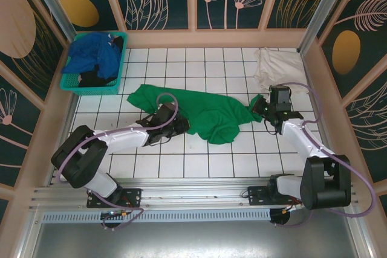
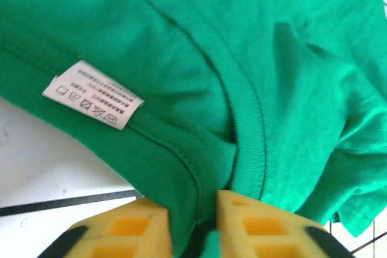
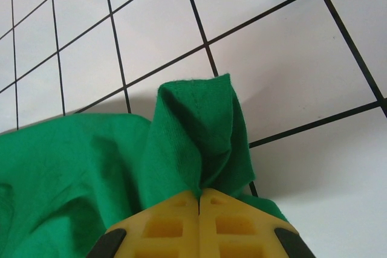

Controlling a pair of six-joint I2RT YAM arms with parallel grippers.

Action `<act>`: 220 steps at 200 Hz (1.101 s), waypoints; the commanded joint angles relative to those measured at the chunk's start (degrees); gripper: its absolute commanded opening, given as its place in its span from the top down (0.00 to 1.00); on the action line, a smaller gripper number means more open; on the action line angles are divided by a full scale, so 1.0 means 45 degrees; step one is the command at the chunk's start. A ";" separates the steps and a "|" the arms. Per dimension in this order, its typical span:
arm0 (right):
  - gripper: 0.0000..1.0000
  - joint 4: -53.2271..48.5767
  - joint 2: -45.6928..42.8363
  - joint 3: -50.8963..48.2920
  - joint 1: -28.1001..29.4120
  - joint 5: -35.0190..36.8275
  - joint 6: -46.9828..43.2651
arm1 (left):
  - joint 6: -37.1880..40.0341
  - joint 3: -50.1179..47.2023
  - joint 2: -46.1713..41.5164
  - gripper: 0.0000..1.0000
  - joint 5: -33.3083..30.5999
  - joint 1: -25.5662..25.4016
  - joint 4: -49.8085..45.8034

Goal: Fold and stack the t-shirts

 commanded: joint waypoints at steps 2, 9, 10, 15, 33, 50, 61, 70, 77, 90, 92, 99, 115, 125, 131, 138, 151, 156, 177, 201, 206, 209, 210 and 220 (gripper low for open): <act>1.00 -0.0563 -0.0704 0.0565 -0.0032 0.0400 -0.0388 | 0.0524 0.1052 -0.0904 0.84 -0.0594 -0.0072 -0.1252; 1.00 -0.0705 -0.0872 0.0661 -0.0033 0.0488 -0.0446 | 0.0666 0.1260 -0.1133 0.87 -0.0785 -0.0066 -0.1662; 1.00 -0.0705 -0.0922 0.0675 -0.0041 0.0502 -0.0451 | 0.0674 0.1291 -0.1168 0.88 -0.0809 -0.0071 -0.1709; 1.00 -0.0841 -0.1038 0.0750 -0.0045 0.0557 -0.0476 | 0.0759 0.1415 -0.1330 0.92 -0.0930 -0.0065 -0.1983; 1.00 -0.1254 -0.1612 0.1054 -0.0067 0.0768 -0.0513 | 0.1032 0.1785 -0.2019 1.00 -0.1503 -0.0051 -0.2922; 1.00 -0.1721 -0.2177 0.1477 -0.0050 0.0831 -0.0554 | 0.1402 0.2303 -0.2734 1.00 -0.2224 -0.0048 -0.3857; 1.00 -0.2027 -0.2505 0.1876 -0.0068 0.0836 -0.0576 | 0.1708 0.2778 -0.3190 1.00 -0.2655 0.0011 -0.4462; 1.00 -0.2231 -0.2723 0.2262 -0.0068 0.0768 -0.0467 | 0.2099 0.3390 -0.3483 1.00 -0.2875 0.0197 -0.4886; 1.00 -0.2255 -0.2862 0.2631 -0.0069 0.0463 -0.0435 | 0.2509 0.4034 -0.3645 1.00 -0.3086 0.0422 -0.5303; 1.00 -0.1961 -0.2821 0.3314 -0.0045 0.0282 -0.0290 | 0.3404 0.5473 -0.3676 1.00 -0.3812 0.1058 -0.5912; 1.00 -0.1860 -0.2772 0.3430 -0.0034 0.0277 -0.0274 | 0.3554 0.5680 -0.3642 1.00 -0.3893 0.1174 -0.5930; 1.00 -0.1584 -0.2493 0.3862 -0.0047 0.0399 -0.0244 | 0.4324 0.6420 -0.3449 1.00 -0.3984 0.1649 -0.5847; 1.00 -0.1262 -0.1036 0.5562 -0.0064 0.0887 -0.0183 | 0.5464 0.8801 -0.2267 1.00 -0.4183 0.3076 -0.6024; 1.00 -0.1366 0.0118 0.7085 -0.0037 0.1319 -0.0102 | 0.6354 1.0812 -0.1190 1.00 -0.3912 0.3781 -0.6130; 1.00 -0.1317 0.0731 0.7954 -0.0059 0.1332 -0.0208 | 0.6583 1.2159 -0.0524 1.00 -0.3885 0.4171 -0.6463; 1.00 -0.1622 0.1511 0.9245 -0.0103 0.1570 -0.0218 | 0.7036 1.4068 0.0393 1.00 -0.3420 0.4564 -0.6925; 1.00 -0.2237 0.2604 1.1604 -0.0133 0.2027 -0.0200 | 0.7730 1.8022 0.2060 1.00 -0.3244 0.5052 -0.8298; 1.00 -0.2286 0.2905 1.2374 -0.0183 0.1950 -0.0188 | 0.7911 2.0076 0.3031 1.00 -0.3223 0.5200 -0.8850; 1.00 -0.2668 0.3586 1.4631 -0.0318 0.1463 -0.0105 | 0.8782 2.6439 0.5098 1.00 -0.3427 0.5479 -1.0959; 1.00 -0.2635 0.2751 1.4160 -0.0293 0.1175 -0.0447 | 0.9386 2.2533 0.2455 1.00 -0.3528 0.5508 -0.9748; 1.00 -0.2277 0.2299 1.3408 -0.0289 0.1106 -0.0495 | 0.9409 2.0517 0.1281 1.00 -0.3356 0.5503 -0.8796; 1.00 -0.2061 0.2014 1.2860 -0.0292 0.1093 -0.0486 | 0.9404 1.9141 0.0587 1.00 -0.3232 0.5494 -0.8188; 1.00 -0.2009 0.1892 1.2712 -0.0298 0.1088 -0.0471 | 0.9388 1.8738 0.0386 1.00 -0.3195 0.5502 -0.7960; 1.00 -0.1440 0.0822 1.0817 -0.0288 0.1051 -0.0318 | 0.8953 1.4389 -0.1760 1.00 -0.2995 0.5505 -0.5773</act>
